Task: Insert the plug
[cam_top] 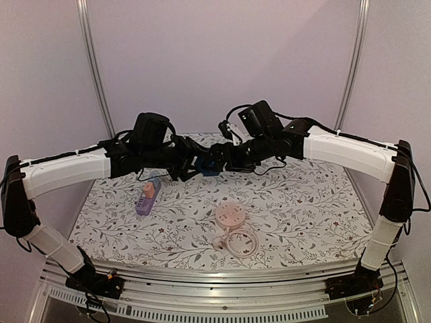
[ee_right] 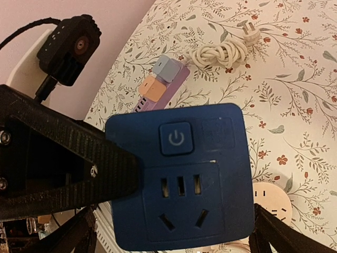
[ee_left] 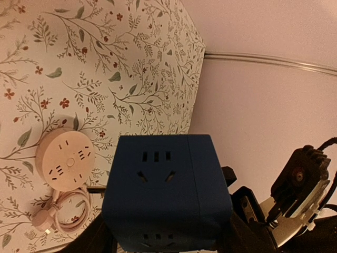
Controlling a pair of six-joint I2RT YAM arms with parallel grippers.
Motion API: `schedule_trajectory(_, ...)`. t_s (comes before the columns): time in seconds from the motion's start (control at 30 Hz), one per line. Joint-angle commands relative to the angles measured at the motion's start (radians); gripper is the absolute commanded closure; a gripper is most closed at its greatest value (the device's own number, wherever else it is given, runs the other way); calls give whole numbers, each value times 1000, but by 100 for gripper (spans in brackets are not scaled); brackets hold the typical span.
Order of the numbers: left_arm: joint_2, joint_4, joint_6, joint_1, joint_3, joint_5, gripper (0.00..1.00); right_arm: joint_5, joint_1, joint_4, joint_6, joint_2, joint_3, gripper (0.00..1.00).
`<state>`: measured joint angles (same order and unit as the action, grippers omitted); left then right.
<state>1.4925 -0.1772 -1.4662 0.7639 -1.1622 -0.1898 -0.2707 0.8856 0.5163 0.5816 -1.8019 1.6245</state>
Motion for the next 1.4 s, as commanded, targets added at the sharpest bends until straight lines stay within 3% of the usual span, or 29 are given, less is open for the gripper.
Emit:
schedule_trajectory(0.0,-31,40,18,21,-5,-6,79,-8,9,17,-5,-26,33,1)
schedule_trajectory(0.47,-63,54,15,29,15,-36,81,18,10,7,-10,-31,39,12)
schedule_trajectory(0.93,-64,59,37,61,29,-84,78,-11,11,-18,-31,-13,18,59)
schedule_trajectory(1.03,-74,58,52,64,34,-86,70,-13,12,-24,-34,-1,5,71)
schedule_trajectory(1.37,-164,31,168,71,94,-34,12,-15,11,-40,-30,65,-70,94)
